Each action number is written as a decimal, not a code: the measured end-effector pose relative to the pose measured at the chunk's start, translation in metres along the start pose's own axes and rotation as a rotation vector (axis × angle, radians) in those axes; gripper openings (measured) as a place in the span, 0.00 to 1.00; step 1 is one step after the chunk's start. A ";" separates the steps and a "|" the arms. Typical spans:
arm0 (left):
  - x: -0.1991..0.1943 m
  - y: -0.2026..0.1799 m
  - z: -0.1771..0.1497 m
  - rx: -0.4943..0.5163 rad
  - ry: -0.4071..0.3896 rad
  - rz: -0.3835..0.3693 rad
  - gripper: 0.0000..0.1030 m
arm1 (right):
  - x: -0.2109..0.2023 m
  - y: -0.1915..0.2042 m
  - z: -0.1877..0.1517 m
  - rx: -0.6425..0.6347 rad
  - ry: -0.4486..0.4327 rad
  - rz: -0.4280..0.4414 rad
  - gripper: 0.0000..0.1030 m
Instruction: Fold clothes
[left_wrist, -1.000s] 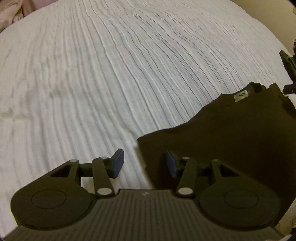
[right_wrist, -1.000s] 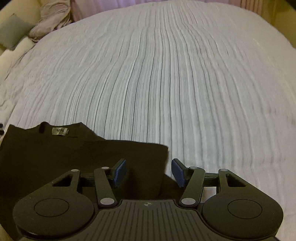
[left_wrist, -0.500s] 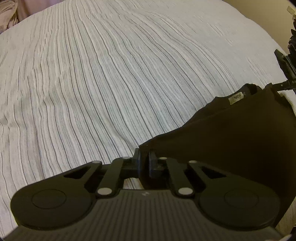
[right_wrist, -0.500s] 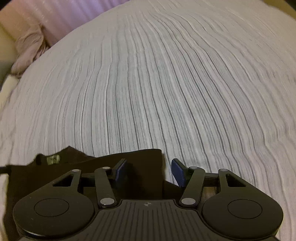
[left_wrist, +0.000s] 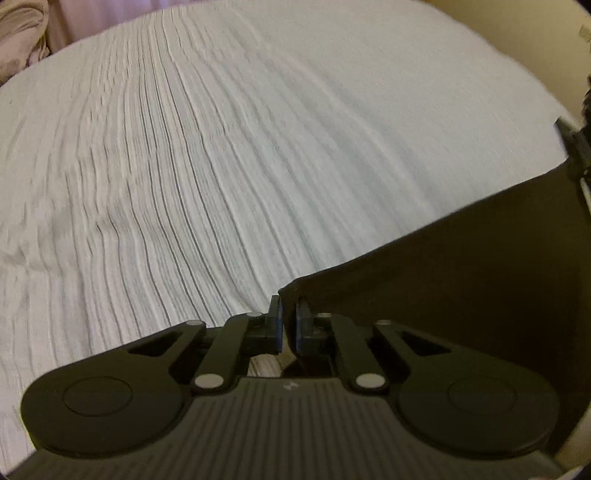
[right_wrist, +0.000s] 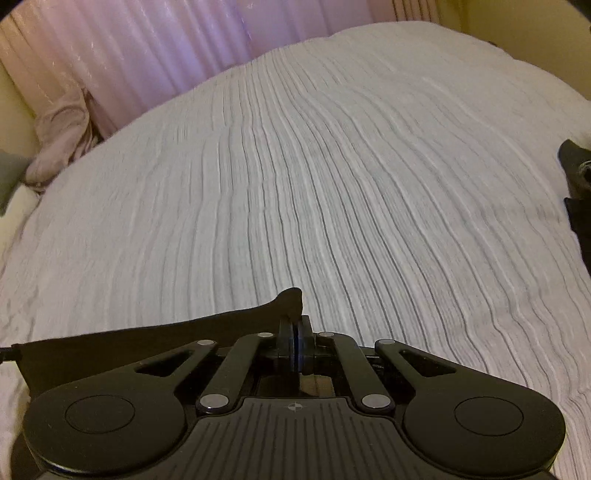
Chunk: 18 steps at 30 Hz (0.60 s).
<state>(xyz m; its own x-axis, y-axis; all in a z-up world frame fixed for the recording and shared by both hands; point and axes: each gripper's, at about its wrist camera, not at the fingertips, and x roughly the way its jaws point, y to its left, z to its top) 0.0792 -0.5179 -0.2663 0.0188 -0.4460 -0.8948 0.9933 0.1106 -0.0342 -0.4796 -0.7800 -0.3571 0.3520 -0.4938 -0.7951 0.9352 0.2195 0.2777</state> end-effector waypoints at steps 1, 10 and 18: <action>0.010 -0.001 -0.001 0.004 0.012 0.013 0.05 | 0.010 0.002 -0.002 -0.017 0.008 -0.001 0.00; -0.008 0.002 -0.016 -0.026 0.035 0.067 0.15 | 0.005 0.010 -0.022 -0.006 0.014 -0.098 0.55; -0.073 -0.037 -0.063 0.004 0.024 -0.043 0.16 | -0.097 0.017 -0.104 0.127 0.068 -0.031 0.55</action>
<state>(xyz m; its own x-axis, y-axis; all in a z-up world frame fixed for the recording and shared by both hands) 0.0340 -0.4334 -0.2281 -0.0265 -0.4285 -0.9032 0.9936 0.0880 -0.0709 -0.5022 -0.6406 -0.3312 0.3238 -0.4400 -0.8376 0.9442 0.0944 0.3154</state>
